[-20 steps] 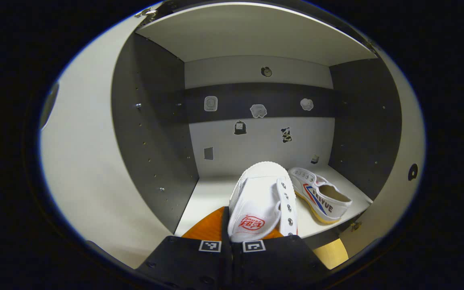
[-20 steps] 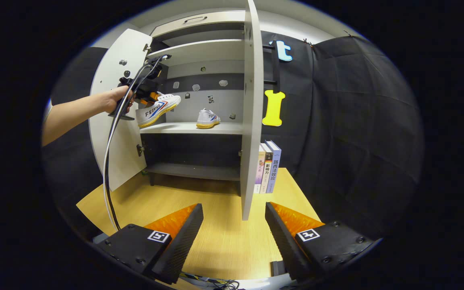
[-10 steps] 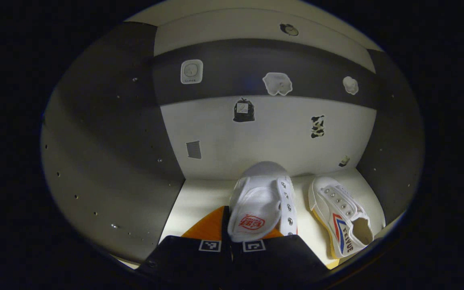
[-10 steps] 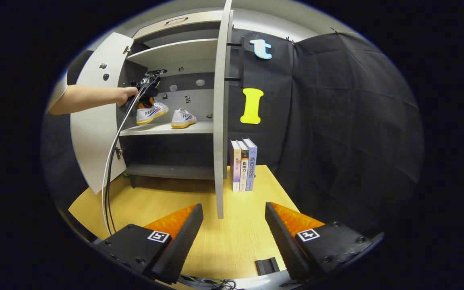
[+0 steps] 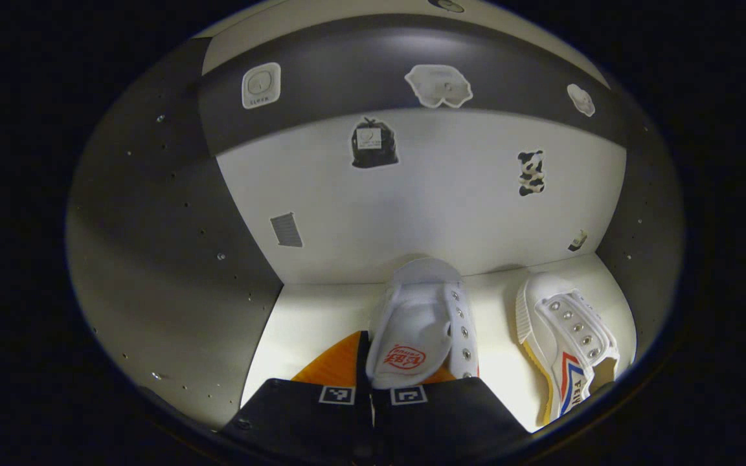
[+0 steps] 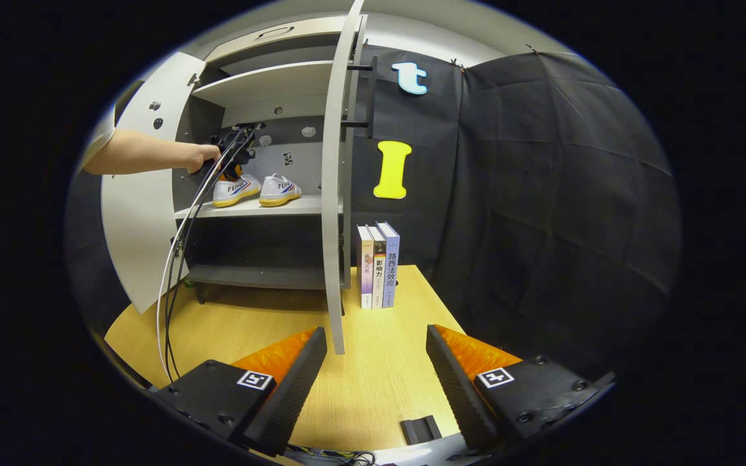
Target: Grab one shoe with the right hand and put it into the shoe cabinet, grab the other shoe with the left hand and put it into the shoe cabinet; then close the right door with the right hand and the left door with the left hand.
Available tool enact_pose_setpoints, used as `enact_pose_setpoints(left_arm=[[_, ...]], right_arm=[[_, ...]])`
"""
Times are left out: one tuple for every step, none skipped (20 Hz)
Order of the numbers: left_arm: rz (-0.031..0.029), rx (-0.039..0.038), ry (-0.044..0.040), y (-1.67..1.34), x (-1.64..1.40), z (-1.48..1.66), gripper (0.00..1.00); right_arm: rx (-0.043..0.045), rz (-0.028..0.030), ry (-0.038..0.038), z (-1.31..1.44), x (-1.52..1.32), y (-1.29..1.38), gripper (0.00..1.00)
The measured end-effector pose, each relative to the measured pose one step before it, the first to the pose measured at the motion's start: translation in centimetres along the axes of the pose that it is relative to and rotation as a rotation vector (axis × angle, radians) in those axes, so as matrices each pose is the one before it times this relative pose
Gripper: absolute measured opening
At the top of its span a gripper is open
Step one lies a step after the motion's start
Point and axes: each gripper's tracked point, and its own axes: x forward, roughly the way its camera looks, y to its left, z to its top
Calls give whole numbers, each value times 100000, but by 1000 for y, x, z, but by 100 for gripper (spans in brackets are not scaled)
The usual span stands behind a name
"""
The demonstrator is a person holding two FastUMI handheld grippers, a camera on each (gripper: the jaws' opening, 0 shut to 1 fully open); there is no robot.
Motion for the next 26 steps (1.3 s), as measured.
enact_pose_setpoints(left_arm=[[1071,-135,408,253,210,-121,6],[462,-85,455,37,52,-38,6],[-895,796,827,-210,-33,-224,7],[-2035,1371,1307,-436,-105,-326,9],[-1216,1799,-239,-348,-454,-189,13],[-623,2716,-1904,-67,-345,142,18],[-812,2588,-1842,-123,-669,299,24],[481,2891,-2166,81,-1047,134,24],[112,3296,-3053,166,-927,273,36],[514,2849,-3448,260,-1140,420,48],[-406,1449,-3024,5,-1403,172,60],[-1909,55,-3374,-416,-1561,153,66],[-1911,-1411,-4132,-447,-1759,195,80],[-1899,-2668,-6230,-404,-2211,504,93],[-1356,-2720,-6044,-439,-1654,402,97],[-835,-2420,-5010,-297,-1944,234,97],[-148,-2161,-4204,-180,-1997,42,97],[209,-2132,-3349,-139,-1950,-43,97],[-269,-2210,-2828,-215,-2018,-174,97],[-250,-2097,-2624,-199,-2008,-195,97],[-228,-1847,-2167,-69,-2045,-362,97],[-215,-1396,-2207,-93,-1956,-330,97],[123,-1187,-2053,54,-2022,-355,97],[-225,-719,-2207,-59,-1908,-258,97],[234,-199,-1912,6,-1962,-300,97],[719,25,-1868,152,-1789,-241,97]], right_arm=[[183,244,178,-98,36,93,98],[-5,432,465,-163,68,186,98],[-106,493,463,-231,64,165,98],[-20,629,255,-32,122,276,98],[-19,727,40,67,55,209,98],[-98,546,-238,104,55,183,98],[-74,495,-222,97,159,286,98],[-117,396,-189,101,47,216,98],[-191,460,-237,86,60,172,98],[-162,518,-283,108,45,259,98],[-61,484,-198,81,-18,219,98],[-78,432,-302,137,-30,153,98],[-50,193,-497,171,-28,186,98],[-112,201,-598,239,-84,151,98],[-235,2,-523,264,46,133,98],[-186,155,-328,181,-189,96,98],[-171,248,-358,163,-220,95,98],[-110,235,-555,286,-183,71,98],[-52,265,-703,344,-217,94,98],[-5,-3,-904,414,-200,64,98],[268,-44,-824,395,-153,11,98],[426,221,-851,478,-168,88,98],[261,-81,-734,399,-164,123,98],[203,-1,-516,421,-126,16,98],[130,27,-588,407,-77,83,98],[118,-144,-733,493,-103,10,98]])
